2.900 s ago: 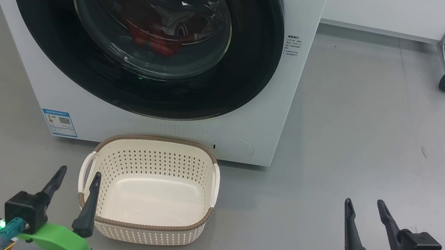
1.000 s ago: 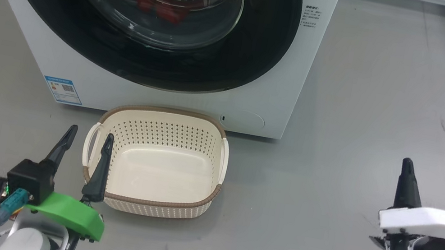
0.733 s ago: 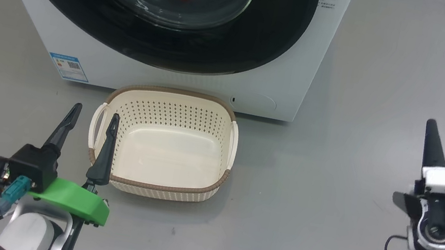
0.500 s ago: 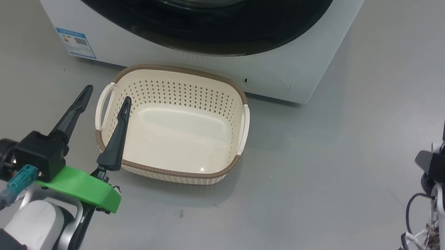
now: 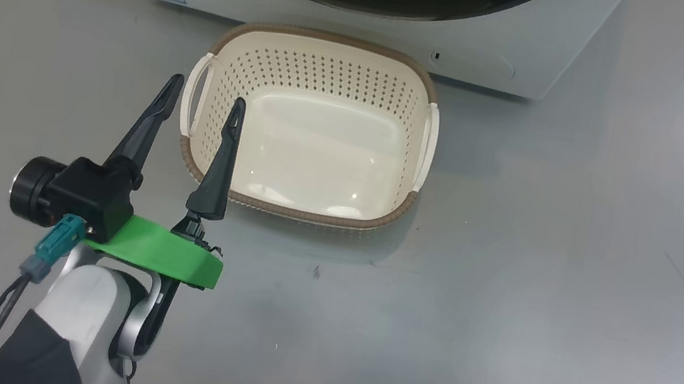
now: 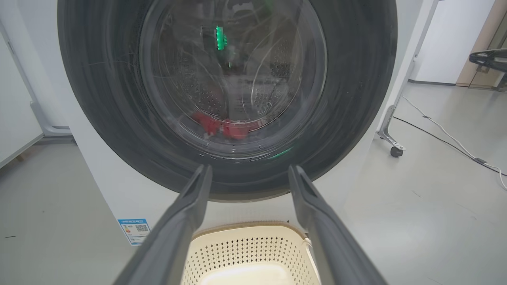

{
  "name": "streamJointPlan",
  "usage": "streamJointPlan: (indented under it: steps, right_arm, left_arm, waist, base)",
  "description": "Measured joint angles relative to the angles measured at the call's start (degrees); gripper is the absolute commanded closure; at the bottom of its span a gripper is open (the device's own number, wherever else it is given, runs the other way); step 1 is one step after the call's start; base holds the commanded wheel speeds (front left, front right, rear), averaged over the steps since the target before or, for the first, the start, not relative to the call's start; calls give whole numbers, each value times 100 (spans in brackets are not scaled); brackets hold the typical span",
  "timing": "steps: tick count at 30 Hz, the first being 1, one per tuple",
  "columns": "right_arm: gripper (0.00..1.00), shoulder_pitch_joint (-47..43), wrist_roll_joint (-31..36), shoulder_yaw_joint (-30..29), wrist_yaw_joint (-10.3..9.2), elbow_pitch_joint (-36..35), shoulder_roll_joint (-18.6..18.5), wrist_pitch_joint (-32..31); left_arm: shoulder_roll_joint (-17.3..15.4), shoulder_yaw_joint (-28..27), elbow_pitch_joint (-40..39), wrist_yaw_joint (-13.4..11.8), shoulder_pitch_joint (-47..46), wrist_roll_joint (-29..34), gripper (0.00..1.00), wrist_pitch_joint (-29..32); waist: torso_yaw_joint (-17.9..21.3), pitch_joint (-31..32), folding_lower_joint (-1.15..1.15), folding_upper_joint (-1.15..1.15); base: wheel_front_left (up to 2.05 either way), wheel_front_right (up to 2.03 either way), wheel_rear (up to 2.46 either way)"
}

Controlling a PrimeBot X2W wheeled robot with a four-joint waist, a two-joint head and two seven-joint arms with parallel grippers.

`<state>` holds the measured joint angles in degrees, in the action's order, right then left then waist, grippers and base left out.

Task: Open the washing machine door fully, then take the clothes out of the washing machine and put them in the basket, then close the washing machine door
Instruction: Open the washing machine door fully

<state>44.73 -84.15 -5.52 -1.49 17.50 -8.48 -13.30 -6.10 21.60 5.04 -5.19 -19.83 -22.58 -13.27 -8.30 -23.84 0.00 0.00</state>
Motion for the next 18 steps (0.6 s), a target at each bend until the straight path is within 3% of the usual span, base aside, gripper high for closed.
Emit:
streamJointPlan:
  steps: [7, 18]
  right_arm:
    - [100, 697, -85, 62, -177, 165, -167, -350]
    - [100, 1411, -152, 286, -229, 676, -282, -767]
  left_arm:
    - [124, 108, 12, 87, -271, 19, 0, -48]
    - [183, 186, 245, 146, -458, 102, 0, -94]
  waist:
    - [-316, -375, 0, 0]
    - [-774, -729, 0, 0]
  base:
    - [0, 0, 0]
    - [0, 0, 0]
